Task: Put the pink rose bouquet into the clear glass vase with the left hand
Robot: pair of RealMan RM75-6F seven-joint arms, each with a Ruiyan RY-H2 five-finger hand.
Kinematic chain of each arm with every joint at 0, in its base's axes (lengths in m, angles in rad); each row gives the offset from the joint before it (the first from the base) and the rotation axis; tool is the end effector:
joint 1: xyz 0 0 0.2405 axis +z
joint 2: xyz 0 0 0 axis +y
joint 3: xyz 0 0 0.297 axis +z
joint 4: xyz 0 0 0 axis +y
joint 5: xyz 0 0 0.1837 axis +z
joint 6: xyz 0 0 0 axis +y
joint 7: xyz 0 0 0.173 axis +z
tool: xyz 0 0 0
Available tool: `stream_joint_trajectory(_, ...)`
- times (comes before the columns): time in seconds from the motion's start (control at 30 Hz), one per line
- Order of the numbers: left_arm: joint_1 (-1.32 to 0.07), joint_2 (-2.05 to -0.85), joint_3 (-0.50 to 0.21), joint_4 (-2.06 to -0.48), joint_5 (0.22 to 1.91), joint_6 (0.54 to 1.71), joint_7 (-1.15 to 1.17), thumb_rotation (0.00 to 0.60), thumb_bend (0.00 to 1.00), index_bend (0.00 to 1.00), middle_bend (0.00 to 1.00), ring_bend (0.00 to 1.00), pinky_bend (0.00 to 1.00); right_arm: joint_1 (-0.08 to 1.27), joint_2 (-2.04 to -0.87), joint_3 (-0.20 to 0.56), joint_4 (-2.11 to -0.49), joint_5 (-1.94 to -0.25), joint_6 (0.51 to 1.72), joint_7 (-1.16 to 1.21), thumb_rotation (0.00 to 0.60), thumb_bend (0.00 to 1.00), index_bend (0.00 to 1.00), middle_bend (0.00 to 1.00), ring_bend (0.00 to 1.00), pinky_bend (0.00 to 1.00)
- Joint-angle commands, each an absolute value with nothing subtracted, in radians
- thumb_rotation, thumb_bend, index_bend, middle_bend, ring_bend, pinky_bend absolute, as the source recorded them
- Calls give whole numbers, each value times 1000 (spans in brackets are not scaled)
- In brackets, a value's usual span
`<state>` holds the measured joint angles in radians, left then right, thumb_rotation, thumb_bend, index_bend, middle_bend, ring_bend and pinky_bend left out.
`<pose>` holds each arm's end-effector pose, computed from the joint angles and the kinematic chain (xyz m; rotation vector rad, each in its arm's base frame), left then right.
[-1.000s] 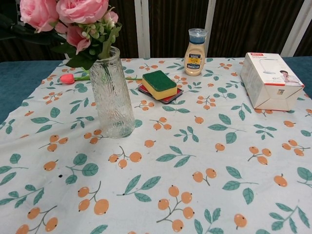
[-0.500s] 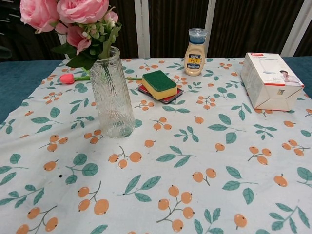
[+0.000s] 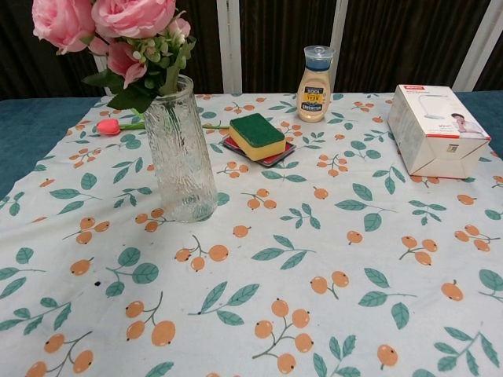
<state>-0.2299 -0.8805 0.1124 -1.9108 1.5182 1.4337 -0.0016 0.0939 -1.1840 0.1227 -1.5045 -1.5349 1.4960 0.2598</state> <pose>-0.2779 0.2168 0.2241 -1.5622 -1.0110 -0.9048 -0.3383 -0.2278 0.1994 1.2906 -0.9880 1.1514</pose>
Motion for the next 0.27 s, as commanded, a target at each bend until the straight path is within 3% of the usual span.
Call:
stream_joint_trajectory(0.03, -91, -970, 159, -1889, 1539, 1581, 77, 600, 288, 152, 122, 25, 107, 99, -1170, 113, -1498, -1554, 1498, 272, 600, 282, 96, 0, 11, 61)
stream_joint_trajectory(0.27, -47, -1020, 141, -1813, 1563, 1640, 49, 600, 287, 154, 127, 25, 107, 104, -1165, 113, -1496, -1556, 1503, 242, 600, 282, 96, 0, 11, 61)
